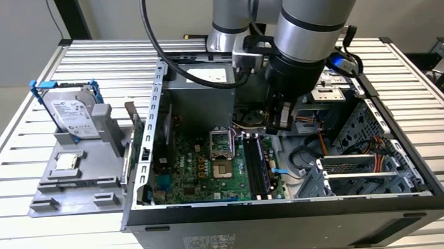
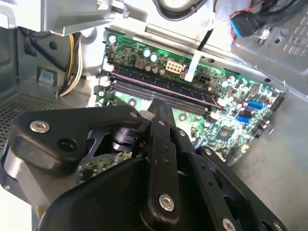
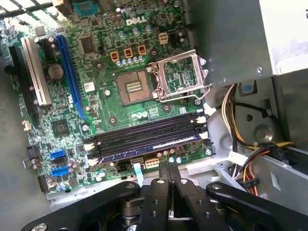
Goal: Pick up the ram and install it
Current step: 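Press down the ram until it locks into place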
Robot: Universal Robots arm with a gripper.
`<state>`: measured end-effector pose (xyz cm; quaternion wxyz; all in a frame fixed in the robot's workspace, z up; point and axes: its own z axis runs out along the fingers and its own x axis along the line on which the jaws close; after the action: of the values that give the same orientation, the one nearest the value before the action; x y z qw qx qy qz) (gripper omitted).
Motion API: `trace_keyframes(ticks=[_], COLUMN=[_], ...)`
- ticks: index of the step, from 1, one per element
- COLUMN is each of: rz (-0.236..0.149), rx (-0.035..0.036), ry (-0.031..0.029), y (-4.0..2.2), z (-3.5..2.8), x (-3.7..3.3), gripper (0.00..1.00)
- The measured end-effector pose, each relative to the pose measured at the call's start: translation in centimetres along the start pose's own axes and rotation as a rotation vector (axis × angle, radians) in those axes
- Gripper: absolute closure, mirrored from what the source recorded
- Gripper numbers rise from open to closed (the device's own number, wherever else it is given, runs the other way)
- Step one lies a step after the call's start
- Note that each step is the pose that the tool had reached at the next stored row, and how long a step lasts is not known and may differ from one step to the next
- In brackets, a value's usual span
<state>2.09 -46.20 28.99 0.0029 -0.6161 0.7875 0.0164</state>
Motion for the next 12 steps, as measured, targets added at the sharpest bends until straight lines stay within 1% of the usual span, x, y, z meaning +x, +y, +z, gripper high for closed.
trace_keyframes(ticks=[8,12], rz=[-0.090,-0.136], rx=[0.0012,0.0004], ry=[0.0010,0.0019], y=[0.00,0.01], z=[0.28,0.56], x=[0.01,0.02], gripper=[1.00,1.00])
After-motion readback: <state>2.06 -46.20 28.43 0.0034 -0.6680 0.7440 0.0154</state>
